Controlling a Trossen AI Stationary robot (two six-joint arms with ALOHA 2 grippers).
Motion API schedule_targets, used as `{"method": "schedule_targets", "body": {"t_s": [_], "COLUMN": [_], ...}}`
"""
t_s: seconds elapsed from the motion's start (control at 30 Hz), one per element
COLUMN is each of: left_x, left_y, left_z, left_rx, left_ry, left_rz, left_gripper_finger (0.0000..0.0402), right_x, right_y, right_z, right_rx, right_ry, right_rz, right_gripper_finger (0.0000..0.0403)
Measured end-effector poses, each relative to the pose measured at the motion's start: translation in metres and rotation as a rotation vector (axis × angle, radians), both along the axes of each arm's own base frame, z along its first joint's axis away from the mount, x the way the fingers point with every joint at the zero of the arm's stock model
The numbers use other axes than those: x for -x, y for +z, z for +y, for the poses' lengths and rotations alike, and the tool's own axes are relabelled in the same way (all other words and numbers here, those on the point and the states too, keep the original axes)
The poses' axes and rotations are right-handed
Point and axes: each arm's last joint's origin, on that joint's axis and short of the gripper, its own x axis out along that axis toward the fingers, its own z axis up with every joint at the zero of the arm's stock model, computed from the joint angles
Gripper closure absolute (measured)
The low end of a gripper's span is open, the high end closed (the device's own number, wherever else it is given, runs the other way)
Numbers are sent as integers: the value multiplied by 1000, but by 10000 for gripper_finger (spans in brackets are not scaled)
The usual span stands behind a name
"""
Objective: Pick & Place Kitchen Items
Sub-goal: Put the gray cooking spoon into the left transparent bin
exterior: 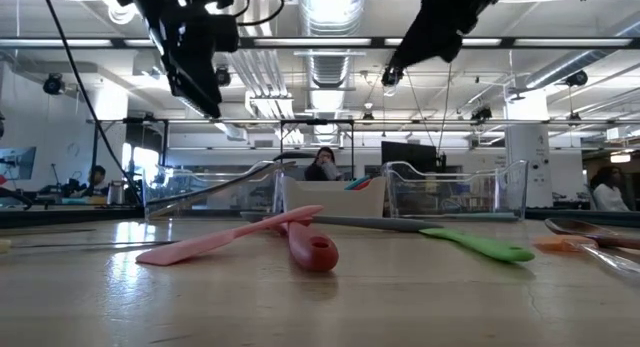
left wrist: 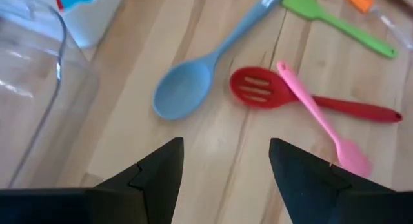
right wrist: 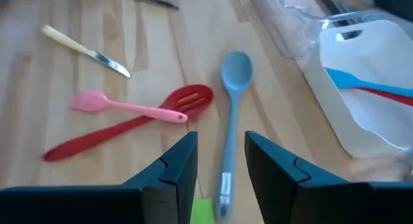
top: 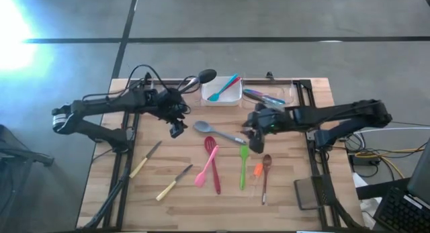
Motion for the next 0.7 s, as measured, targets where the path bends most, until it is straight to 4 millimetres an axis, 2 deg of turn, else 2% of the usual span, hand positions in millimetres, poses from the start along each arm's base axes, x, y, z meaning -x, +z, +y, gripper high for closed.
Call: {"method": "schedule_targets", "body": {"t_s": [0.27, 0.4, 0.7], "left_x": [3, 1, 1], "left_y": [-28, -37, -41], "left_z": [-1, -1, -1], "left_rx": [29, 30, 35], "left_ry": [26, 32, 40], "left_rz": [41, 17, 5], "left_gripper_finger": [168, 168, 168], "right_x": [-39, -59, -84], "right_y": [-49, -72, -108], "right_z": [-12, -23, -48], "right_rx": [24, -39, -107], "right_ry": [-8, 29, 34], "right_rz": [195, 276, 378], "right_gripper_finger": [273, 278, 260]}}
